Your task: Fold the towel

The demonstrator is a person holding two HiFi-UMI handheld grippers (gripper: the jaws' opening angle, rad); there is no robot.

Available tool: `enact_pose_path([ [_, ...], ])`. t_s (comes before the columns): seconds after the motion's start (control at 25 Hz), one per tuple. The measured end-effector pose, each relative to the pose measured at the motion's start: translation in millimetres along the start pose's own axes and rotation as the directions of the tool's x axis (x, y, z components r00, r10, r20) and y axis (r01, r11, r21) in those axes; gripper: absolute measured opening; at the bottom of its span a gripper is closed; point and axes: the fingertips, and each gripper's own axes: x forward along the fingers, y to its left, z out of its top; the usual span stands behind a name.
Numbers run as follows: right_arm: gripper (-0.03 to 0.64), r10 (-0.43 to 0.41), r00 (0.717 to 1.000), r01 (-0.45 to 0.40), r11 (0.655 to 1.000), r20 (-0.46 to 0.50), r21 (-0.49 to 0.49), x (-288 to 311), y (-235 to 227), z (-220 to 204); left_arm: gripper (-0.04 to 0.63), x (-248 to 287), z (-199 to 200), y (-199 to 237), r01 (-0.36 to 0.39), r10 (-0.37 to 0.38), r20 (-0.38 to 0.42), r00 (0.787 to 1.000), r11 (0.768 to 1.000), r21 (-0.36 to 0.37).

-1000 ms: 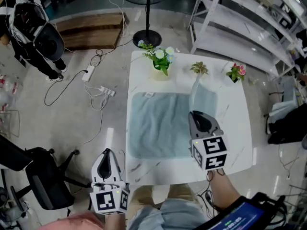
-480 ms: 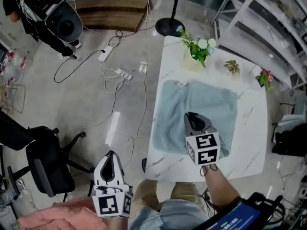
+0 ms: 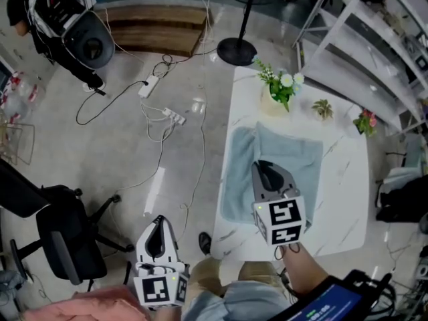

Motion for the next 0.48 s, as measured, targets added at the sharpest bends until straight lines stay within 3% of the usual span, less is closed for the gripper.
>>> enact_pose_path([
  [0.16, 0.038, 0.024, 1.000, -0.024, 1.000, -0.008, -0.018, 23.3, 29.8, -12.5, 0.008, -1.7, 2.4, 8.6, 0.007, -0.007, -0.001, 1.000, 1.000, 0.004],
  [0.32, 0.049, 0.067, 0.988, -0.076, 0.995, -0.137, -0.068, 54.9, 64.0, -67.7, 0.008, -4.3, -14.8, 16.0, 0.010, -0.010, -0.040, 0.999, 1.000, 0.000],
  [0.4, 0.126, 0.086, 0.980, -0.108, 0.988, -0.178, -0.114, 65.5, 76.1, -83.0, 0.008, -5.2, -27.3, 17.5, 0.011, -0.011, -0.070, 0.998, 1.000, -0.001],
  [0.48, 0.149, 0.112, 0.976, -0.142, 0.978, -0.188, -0.155, 69.8, 82.6, -83.7, 0.008, -3.7, -37.0, 17.8, 0.012, -0.012, -0.094, 0.996, 1.000, 0.000],
])
